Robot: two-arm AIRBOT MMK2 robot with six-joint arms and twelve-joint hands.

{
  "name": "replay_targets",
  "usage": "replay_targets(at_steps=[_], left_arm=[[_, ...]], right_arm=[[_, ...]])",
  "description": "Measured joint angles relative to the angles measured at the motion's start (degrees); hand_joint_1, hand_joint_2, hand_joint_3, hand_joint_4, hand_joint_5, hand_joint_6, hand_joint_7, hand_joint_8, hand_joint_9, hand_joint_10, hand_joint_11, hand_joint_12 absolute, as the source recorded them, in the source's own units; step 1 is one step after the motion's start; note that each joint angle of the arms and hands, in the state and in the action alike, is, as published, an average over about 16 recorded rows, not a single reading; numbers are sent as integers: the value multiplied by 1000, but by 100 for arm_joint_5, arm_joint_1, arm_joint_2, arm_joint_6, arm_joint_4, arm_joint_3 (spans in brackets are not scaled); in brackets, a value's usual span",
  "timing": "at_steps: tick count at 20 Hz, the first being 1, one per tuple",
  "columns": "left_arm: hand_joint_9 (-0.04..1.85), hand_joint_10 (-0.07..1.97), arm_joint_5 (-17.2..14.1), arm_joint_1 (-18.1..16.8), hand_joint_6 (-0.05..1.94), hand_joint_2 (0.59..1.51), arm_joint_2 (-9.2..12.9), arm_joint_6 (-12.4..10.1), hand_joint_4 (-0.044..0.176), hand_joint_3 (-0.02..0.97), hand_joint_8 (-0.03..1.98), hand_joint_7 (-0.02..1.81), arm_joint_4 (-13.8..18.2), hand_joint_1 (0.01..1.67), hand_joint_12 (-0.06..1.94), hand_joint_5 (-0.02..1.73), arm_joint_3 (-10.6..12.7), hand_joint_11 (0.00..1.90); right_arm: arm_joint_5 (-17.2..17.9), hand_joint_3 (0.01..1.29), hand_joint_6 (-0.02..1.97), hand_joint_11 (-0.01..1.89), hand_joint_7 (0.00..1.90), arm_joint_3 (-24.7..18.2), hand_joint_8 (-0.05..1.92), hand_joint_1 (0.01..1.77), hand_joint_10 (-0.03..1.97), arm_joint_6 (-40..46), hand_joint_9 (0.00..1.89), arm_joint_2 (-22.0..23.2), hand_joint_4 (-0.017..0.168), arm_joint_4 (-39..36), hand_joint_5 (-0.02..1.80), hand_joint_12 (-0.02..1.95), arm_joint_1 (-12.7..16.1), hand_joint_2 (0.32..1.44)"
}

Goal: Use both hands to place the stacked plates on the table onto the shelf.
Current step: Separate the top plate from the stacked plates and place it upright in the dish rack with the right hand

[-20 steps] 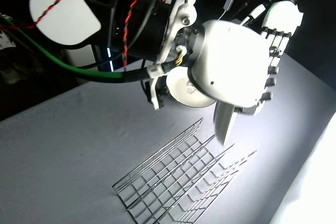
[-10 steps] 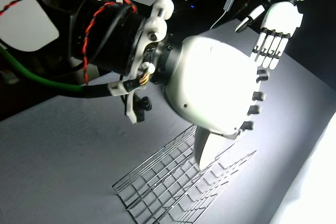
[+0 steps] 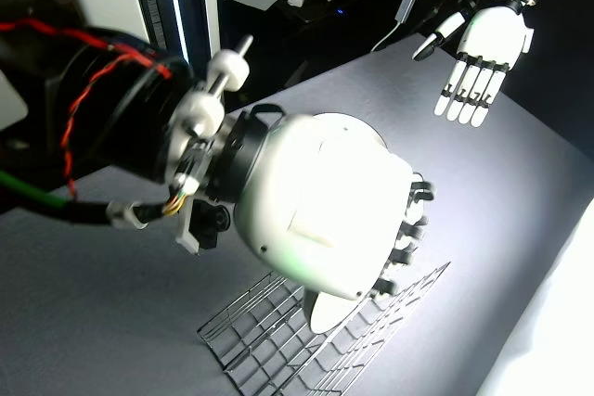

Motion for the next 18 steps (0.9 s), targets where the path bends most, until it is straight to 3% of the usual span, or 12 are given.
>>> replay_targets(at_steps=[10, 18], left_arm=[[13, 9, 97, 34, 13, 1097, -184, -10, 1, 16, 1, 19, 82, 15, 8, 16, -413, 19], [13, 9, 401, 270, 13, 1096, -317, -15, 1, 17, 1, 17, 198, 15, 9, 14, -794, 17]], right_arm=[[470, 12, 1033, 808, 946, 291, 933, 1319, 1264, -9, 913, 9, -7, -48, 807, 1587, -810, 1026], [653, 14, 764, 437, 745, 327, 669, 1260, 1003, -28, 661, 14, -6, -198, 602, 1499, -947, 1054]])
